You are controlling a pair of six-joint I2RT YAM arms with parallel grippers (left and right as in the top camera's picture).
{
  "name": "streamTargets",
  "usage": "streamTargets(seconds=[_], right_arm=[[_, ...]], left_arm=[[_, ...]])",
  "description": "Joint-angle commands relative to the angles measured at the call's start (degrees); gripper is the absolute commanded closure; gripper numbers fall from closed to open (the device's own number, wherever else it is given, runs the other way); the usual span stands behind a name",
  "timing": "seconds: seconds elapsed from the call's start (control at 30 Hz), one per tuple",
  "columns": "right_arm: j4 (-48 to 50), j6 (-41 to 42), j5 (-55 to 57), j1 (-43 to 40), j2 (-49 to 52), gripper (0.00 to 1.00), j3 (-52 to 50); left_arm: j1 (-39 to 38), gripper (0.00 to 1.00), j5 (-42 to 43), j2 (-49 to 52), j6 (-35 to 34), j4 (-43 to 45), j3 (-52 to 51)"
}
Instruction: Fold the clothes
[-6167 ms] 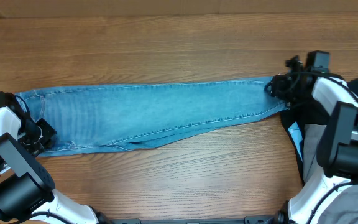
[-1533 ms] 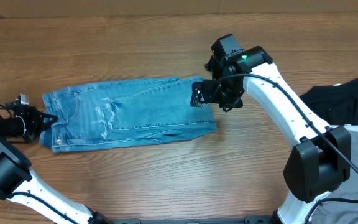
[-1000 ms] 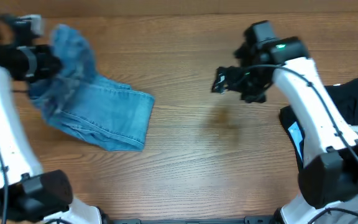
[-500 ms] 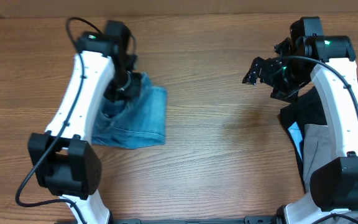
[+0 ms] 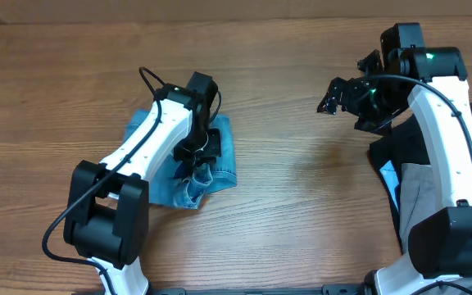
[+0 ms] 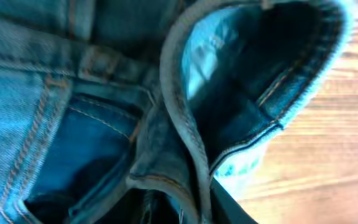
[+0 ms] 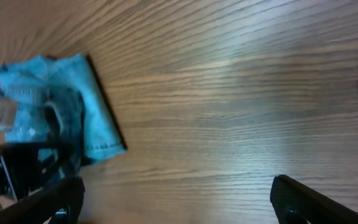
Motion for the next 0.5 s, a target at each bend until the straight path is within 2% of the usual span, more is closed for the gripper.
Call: streamTargets(seconds=[0.0,0.17,0.3,0.37,0.47], right_arm=[[-0.72,-3.19,-3.8,3.65,-2.05,0.0,-0.24],[4.33,-0.17,-3.96,13.81,-2.01,0.0,-7.52],[23.1,8.48,-7.69,23.87,-2.01,0.03,-21.7],[32.39,11.82,-7.63,26.6,-2.01,0.05,-26.82],[42.8,14.53,-9.7,28.92,-2.01,0.15,-31.32]], left_arm=[[0.59,0.67,2.99,-0.87,-0.04,-4.39,4.87],[3.52,0.59,0.02,-3.69,3.23,-13.25,17.44],[7.26,0.49,-7.23,-5.92,4.59,-18.75,23.04],[8.81,0.48,-7.98,-6.01,6.49,-20.31,22.99],[11.56,0.48,-8.85,-6.01,8.04,-22.43,22.82]])
